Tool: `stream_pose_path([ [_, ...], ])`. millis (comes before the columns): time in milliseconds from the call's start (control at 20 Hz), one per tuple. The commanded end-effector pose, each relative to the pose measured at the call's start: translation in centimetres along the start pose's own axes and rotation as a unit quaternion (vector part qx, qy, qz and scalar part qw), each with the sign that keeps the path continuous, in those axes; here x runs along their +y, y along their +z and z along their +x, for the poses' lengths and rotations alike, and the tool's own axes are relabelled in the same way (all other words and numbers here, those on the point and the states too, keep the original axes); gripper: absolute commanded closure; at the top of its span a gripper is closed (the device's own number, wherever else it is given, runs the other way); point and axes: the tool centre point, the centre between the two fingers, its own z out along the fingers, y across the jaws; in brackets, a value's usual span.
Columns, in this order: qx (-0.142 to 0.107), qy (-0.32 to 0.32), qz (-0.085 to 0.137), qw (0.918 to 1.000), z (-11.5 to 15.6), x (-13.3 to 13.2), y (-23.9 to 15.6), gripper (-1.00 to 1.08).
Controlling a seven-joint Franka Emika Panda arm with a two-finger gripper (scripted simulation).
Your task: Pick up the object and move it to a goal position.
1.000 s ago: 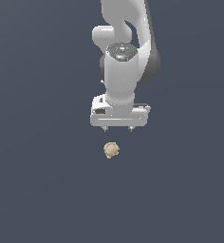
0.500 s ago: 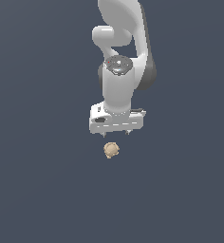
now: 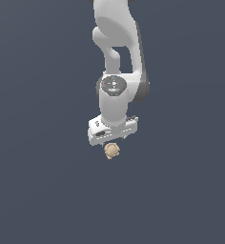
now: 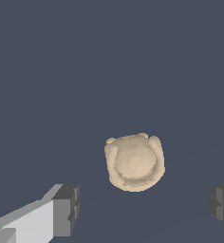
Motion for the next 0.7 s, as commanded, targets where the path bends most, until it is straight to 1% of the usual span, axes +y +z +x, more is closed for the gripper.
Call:
stream_pose_path([
  [0,-0.003,-0.025,0.001,0.9997,-0.1,0.2,1.1,-0.92],
  [300,-0.007,-0.064,0.004,0.9979,-0.4,0.6,2.9,-0.92],
  [650,-0.008,-0.08,0.005,0.9967,-0.5,0.7,3.6,-0.92],
])
